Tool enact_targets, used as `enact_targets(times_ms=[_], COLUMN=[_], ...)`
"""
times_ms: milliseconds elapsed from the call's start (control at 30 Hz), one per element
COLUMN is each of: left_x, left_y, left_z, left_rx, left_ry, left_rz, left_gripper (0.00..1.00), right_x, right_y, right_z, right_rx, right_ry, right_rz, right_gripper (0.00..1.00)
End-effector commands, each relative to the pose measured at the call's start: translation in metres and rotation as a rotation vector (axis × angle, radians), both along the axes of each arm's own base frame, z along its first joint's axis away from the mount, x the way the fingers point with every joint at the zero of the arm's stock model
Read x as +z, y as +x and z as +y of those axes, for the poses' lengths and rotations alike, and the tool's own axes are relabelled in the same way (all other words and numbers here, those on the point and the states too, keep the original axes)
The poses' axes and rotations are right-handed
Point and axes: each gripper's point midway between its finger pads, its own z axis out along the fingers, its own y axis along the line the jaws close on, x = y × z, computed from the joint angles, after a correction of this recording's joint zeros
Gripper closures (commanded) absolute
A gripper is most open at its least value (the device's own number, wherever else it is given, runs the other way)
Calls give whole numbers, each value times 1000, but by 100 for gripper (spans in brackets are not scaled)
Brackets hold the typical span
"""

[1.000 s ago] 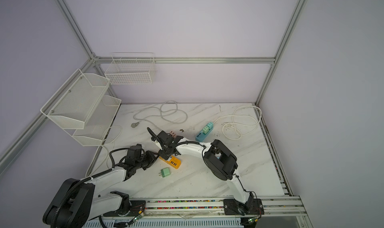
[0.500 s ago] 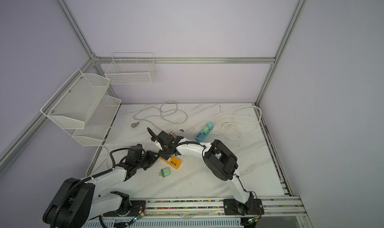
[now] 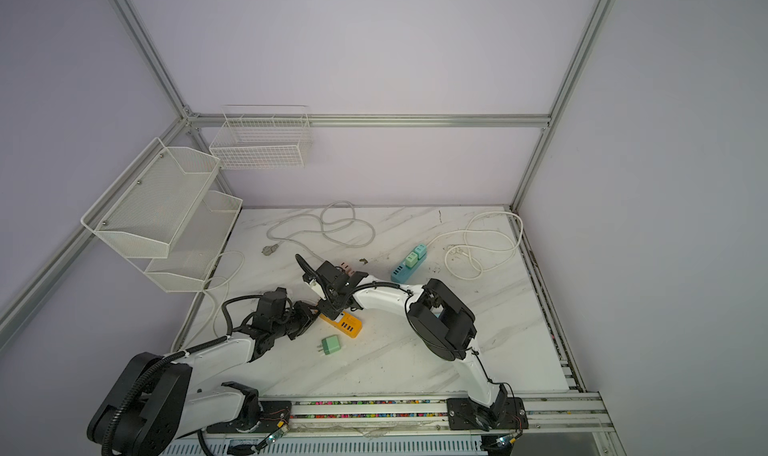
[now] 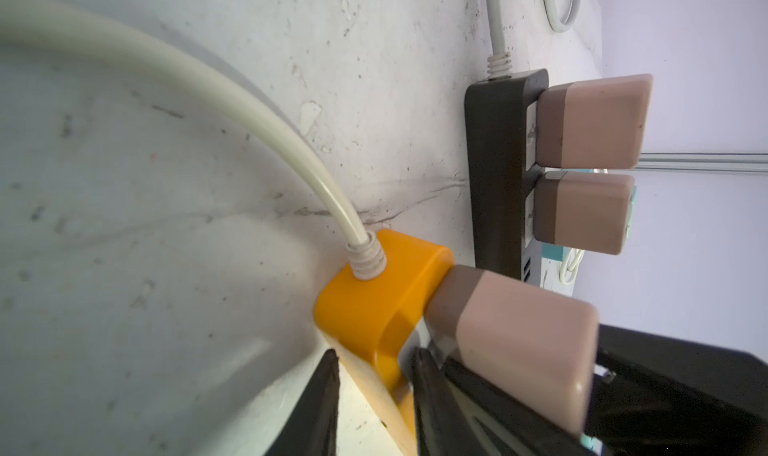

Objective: Pull the plug off the socket
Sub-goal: 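Hold the pink plug with the right gripper while the left holds the orange strip, then pull the pink plug out with the right gripper while the left releases the strip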

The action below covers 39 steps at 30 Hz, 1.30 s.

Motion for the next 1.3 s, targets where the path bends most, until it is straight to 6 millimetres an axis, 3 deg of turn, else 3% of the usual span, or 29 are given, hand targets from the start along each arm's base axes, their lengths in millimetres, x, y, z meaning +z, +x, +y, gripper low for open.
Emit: enact_targets(times_ms=[0, 167, 367, 467, 733, 900, 1067, 1267], left_x=[-45, -46, -46, -46, -47, -42, -40, -43], left_y=[-44, -44, -43, -44, -45, -44, -42, -41], left_z=[16, 17, 18, 18, 22, 24, 20, 21], left_rx=[11, 15, 18, 18, 32, 47, 29, 28], left_ry=[91, 101, 104, 104, 119, 120, 111, 117], left_rz=[213, 219, 218, 217, 225, 198, 196, 205], left_gripper=[71, 72, 72, 72, 74, 74, 74, 74], right_x=[27, 23, 32, 34, 18, 33, 33, 32], right_y=[0, -15, 11, 15, -15, 6, 25, -8], right_z=[10, 17, 5, 4, 17, 7, -5, 13], right_rx=[30, 67, 5, -11, 54, 8, -73, 32], right_ry=[67, 70, 93, 87, 24, 80, 45, 55], right_rz=[-31, -12, -20, -32, -42, -31, -61, -40], right_gripper=[82, 82, 83, 83, 84, 84, 84, 84])
